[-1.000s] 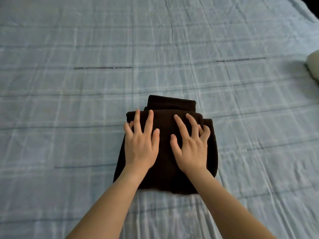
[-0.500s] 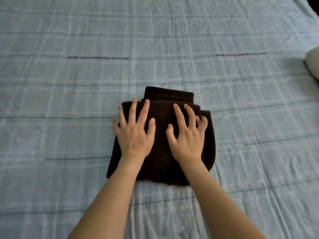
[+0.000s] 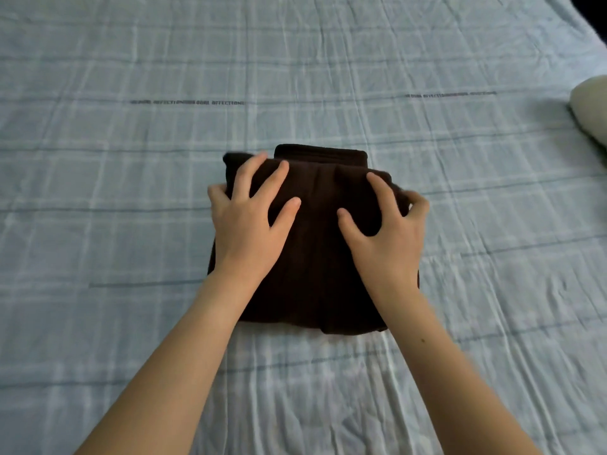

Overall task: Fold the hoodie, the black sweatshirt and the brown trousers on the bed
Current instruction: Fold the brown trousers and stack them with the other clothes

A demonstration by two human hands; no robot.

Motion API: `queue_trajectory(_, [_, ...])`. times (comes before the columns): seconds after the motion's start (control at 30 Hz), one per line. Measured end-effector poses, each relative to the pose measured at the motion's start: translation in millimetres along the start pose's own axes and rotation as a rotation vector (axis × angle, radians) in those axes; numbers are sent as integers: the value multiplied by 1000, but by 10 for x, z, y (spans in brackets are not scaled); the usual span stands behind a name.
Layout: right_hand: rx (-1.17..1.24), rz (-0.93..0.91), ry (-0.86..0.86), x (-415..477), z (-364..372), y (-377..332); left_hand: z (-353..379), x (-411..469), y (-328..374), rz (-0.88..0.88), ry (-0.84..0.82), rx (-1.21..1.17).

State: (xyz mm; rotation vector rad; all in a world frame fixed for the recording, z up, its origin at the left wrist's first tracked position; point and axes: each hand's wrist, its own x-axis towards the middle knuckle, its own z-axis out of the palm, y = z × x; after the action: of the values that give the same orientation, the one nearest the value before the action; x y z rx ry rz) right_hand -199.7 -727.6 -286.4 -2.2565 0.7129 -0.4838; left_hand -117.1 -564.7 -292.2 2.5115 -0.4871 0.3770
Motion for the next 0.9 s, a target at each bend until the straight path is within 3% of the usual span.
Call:
queue_trajectory(0.1, [50,-47,160,274,36,16,63,356,31,116,158,43])
queue_trajectory(0.23, [4,90,-55,522,380,211,519,456,-189,-140,-195,4])
queue_trajectory(0.47, [49,150,-204,686,496,282,689,546,-339,-235,-276,-92])
queue_trajectory(0.63, [282,134,-368,523,121,394,561,502,-539,-255,-470,-354])
queue_trajectory(0.77, [390,407,-436,283,-84,588,463,528,-527,-267,-531,-466])
queue_trajectory(0.9, [391,494,-468,202,-41,737,386,325,-636,-277,-557,-658])
